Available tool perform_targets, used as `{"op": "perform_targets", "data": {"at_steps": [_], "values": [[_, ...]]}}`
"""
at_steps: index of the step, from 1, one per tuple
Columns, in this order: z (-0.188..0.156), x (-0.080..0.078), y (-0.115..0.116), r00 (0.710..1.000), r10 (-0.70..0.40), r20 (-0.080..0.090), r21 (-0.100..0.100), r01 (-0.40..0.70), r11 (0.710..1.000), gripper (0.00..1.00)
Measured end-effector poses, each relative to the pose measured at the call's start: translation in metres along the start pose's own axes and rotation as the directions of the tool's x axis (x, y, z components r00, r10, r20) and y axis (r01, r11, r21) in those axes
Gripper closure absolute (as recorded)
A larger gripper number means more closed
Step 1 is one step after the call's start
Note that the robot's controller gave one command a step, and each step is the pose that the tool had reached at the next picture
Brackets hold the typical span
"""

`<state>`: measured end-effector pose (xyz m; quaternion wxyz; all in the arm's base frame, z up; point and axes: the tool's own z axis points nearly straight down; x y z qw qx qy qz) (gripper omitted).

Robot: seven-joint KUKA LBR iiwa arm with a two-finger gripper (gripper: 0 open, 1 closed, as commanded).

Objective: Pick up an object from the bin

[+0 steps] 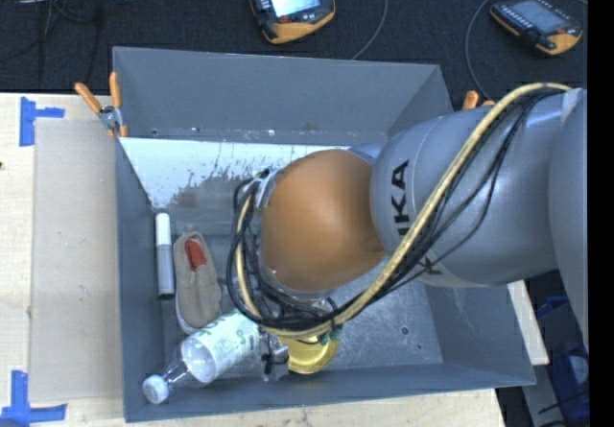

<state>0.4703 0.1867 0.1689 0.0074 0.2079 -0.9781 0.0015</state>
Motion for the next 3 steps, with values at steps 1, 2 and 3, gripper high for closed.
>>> {"op": "perform_targets", "data": {"at_steps": [1, 2, 3], "values": [[0.028, -0.041, -0.011, 0.989, -0.146, 0.000, -0.001, 0.146, 0.989, 0.00], [0.089, -0.020, -0.003, 0.933, -0.359, 0.004, 0.000, 0.359, 0.933, 0.00], [0.089, -0.020, -0.002, 0.935, -0.356, 0.004, -0.001, 0.356, 0.935, 1.00]]}}
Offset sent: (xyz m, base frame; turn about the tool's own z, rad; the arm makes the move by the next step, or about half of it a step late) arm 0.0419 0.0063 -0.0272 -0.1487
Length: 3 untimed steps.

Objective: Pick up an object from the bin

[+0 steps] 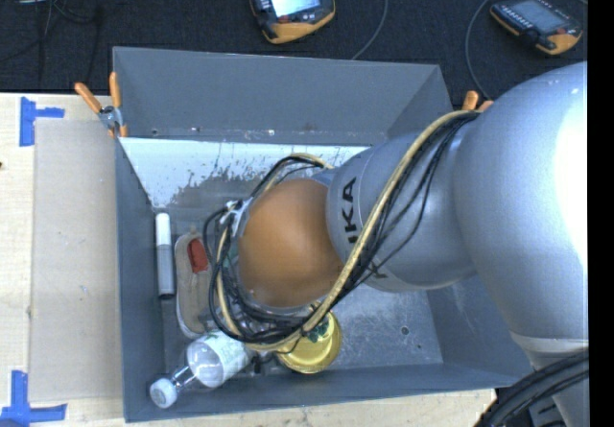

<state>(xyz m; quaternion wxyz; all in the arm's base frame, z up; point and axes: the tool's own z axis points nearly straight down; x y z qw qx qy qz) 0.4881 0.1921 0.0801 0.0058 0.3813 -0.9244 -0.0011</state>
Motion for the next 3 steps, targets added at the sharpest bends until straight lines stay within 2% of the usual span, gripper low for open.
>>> {"op": "perform_targets", "data": {"at_steps": [1, 2, 3], "values": [[-0.108, 0.011, 0.007, 1.000, 0.008, 0.006, 0.002, -0.008, 1.000, 1.00], [-0.295, -0.051, 0.002, 1.000, -0.020, 0.016, 0.007, 0.020, 1.000, 1.00], [-0.265, -0.087, -0.017, 0.979, -0.204, 0.016, 0.009, 0.204, 0.979, 1.00]]}}
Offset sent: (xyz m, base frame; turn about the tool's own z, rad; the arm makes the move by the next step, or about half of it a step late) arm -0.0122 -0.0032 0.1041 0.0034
